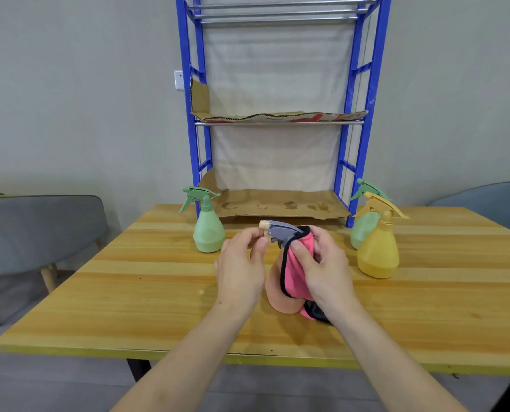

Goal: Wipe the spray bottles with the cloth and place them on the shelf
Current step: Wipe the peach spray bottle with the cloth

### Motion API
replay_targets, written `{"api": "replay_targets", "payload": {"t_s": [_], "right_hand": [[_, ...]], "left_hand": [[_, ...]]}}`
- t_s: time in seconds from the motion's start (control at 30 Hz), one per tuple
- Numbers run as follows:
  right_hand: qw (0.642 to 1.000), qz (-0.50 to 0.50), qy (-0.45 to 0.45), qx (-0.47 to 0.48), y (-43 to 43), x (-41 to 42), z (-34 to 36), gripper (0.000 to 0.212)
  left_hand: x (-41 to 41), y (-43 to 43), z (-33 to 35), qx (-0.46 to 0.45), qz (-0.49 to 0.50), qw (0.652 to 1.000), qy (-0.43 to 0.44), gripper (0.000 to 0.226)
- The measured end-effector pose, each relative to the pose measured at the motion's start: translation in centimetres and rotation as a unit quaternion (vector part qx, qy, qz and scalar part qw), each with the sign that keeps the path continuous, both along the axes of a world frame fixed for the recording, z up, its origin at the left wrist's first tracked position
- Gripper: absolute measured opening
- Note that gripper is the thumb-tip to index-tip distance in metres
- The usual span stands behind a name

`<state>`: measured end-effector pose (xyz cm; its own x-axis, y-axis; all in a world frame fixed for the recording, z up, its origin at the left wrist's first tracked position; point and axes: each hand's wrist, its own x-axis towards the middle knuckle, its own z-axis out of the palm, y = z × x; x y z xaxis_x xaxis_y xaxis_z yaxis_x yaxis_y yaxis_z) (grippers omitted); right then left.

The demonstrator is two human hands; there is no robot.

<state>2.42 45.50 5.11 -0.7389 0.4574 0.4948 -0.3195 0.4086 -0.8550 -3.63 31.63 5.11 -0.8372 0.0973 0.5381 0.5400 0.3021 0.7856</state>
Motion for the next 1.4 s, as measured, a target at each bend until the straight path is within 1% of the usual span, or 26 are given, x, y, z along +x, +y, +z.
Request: {"api": "replay_targets", "payload": {"t_s": [0.1, 0.23, 0.37, 0.43, 0.47, 0.6, 0.67, 0.73, 0.8, 0.9, 0.97, 1.03, 1.1, 1.13, 1.23, 1.4], "right_hand": [[1.0, 0.006, -0.004, -0.014, -0.3, 0.2, 0.3, 0.03], [0.999, 0.019, 0.007, -0.031, -0.1, 0.2, 0.5, 0.01], [0.995, 0.075, -0.012, -0.07, 0.8, 0.9, 0.5, 0.014], [0.991, 0.095, -0.016, -0.09, 1.1, 1.4, 0.2, 0.019], [0.991, 0.095, -0.013, -0.093, 1.3, 1.6, -0.1, 0.021], [0.996, 0.069, -0.014, -0.06, 1.9, 1.9, -1.1, 0.016], [0.996, 0.054, -0.012, -0.066, 2.3, 1.5, -1.6, 0.017], [0.997, 0.044, -0.006, -0.067, 2.6, 1.1, -1.7, 0.016], [0.998, 0.051, -0.012, -0.046, 2.7, 0.8, -2.0, 0.017], [0.995, 0.083, -0.038, 0.047, 2.4, 0.9, -1.9, 0.017], [0.988, 0.102, -0.069, 0.098, 2.5, 0.9, -2.0, 0.014], [0.978, 0.126, -0.116, 0.116, 3.3, 0.9, -2.4, 0.012], [0.967, 0.138, -0.157, 0.143, 4.1, 1.2, -3.0, 0.028], [0.962, 0.136, -0.169, 0.168, 4.4, 1.4, -3.1, 0.032], [0.952, 0.106, -0.167, 0.232, 4.4, 1.2, -3.1, 0.031], [0.97, 0.086, -0.111, 0.197, 2.2, 0.2, -2.8, 0.053]], "left_hand": [[0.0, 0.1, 0.0, -0.002, -0.004, 1.0, -0.004, 0.024], [0.0, 0.0, 0.3, -0.014, -0.004, 1.0, -0.009, 0.019], [0.2, -0.2, 0.4, -0.012, -0.005, 1.0, -0.016, 0.021], [0.4, -0.3, 0.4, -0.003, -0.003, 1.0, -0.019, 0.012], [0.7, -0.3, 0.2, 0.009, 0.002, 1.0, -0.018, 0.009], [2.8, -0.3, -1.1, 0.075, 0.042, 0.995, -0.042, 0.016], [3.8, -0.1, -2.2, 0.068, 0.053, 0.994, -0.062, 0.021], [4.3, 0.1, -3.0, 0.052, 0.039, 0.996, -0.064, 0.017], [4.7, 0.3, -3.5, 0.016, 0.013, 0.998, -0.052, 0.016], [4.7, 0.9, -3.4, -0.025, -0.005, 0.998, -0.054, 0.027], [4.5, 1.1, -3.3, -0.039, -0.002, 0.998, -0.056, 0.031], [4.1, 0.9, -3.1, -0.054, 0.006, 0.997, -0.057, 0.032], [3.5, 0.5, -2.9, -0.061, 0.007, 0.996, -0.058, 0.03], [3.2, 0.3, -2.7, -0.062, 0.006, 0.996, -0.06, 0.029], [2.5, 0.4, -2.0, -0.056, 0.001, 0.994, -0.09, 0.025], [1.7, 1.0, -0.9, -0.046, -0.046, 0.991, -0.12, 0.028]]}}
